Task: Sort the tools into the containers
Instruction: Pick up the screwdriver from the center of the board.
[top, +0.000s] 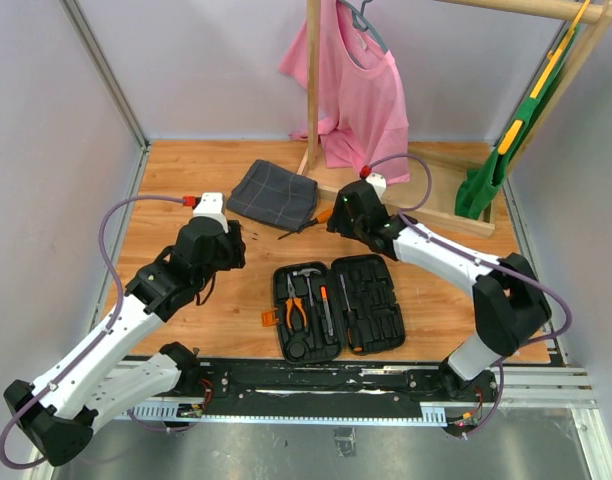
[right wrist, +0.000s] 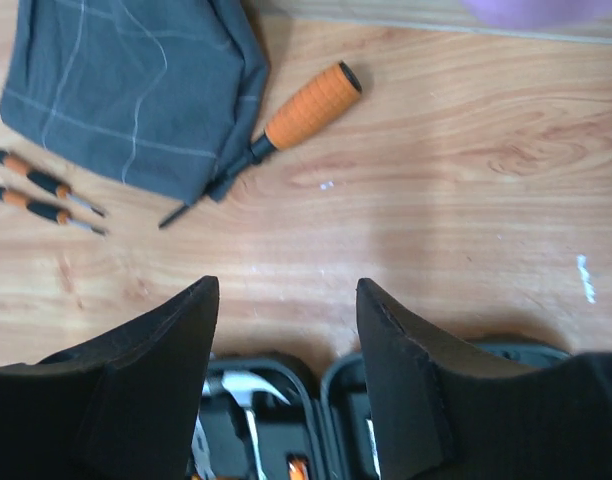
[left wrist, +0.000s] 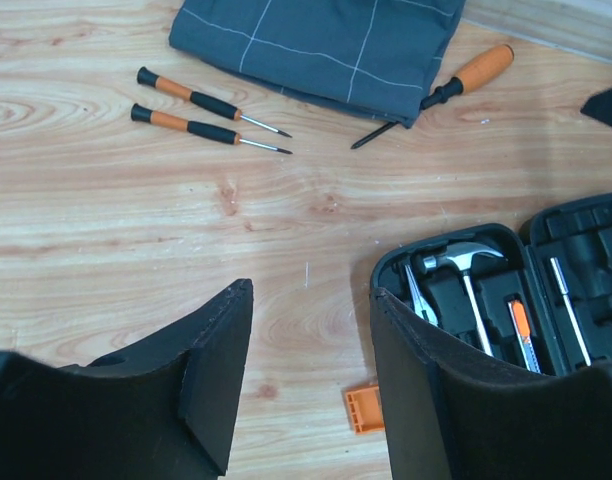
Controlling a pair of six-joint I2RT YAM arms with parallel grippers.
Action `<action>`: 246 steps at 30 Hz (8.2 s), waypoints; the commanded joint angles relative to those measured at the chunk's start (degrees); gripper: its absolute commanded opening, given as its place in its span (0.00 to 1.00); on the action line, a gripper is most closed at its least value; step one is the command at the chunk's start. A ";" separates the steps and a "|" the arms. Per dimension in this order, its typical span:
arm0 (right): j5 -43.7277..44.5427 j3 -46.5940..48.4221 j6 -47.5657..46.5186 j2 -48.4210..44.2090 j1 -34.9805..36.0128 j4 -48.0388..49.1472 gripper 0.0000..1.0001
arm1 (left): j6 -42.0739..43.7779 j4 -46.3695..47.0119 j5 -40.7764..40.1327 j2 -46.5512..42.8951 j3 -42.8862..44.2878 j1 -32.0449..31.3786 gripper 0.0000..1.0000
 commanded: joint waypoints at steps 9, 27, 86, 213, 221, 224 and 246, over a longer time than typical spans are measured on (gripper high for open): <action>10.66 14.85 20.02 16.17 -0.69 -3.52 0.60 | 1.25 1.12 0.26 2.70 -0.69 0.31 0.55; 13.40 28.78 23.62 31.00 -1.47 -13.58 0.60 | 1.47 1.48 0.52 3.58 -0.87 0.31 0.55; 4.89 -8.10 15.78 1.48 -4.21 29.29 0.12 | 2.48 4.71 5.26 -4.26 -1.55 0.31 0.58; -8.03 -41.54 6.52 -45.46 12.71 44.99 0.14 | -16.02 60.55 25.66 8.59 -19.86 -24.12 0.02; -8.32 -38.71 3.26 -46.82 12.71 37.19 0.09 | -14.14 58.85 26.16 8.57 -19.38 -24.04 0.43; -7.97 -36.82 1.18 -47.89 12.69 31.84 0.06 | -12.01 55.48 25.70 8.44 -17.76 -24.07 0.54; 3.53 -21.51 -15.09 -47.75 11.07 -12.71 0.01 | -11.03 21.74 9.67 5.87 -7.72 -13.44 0.63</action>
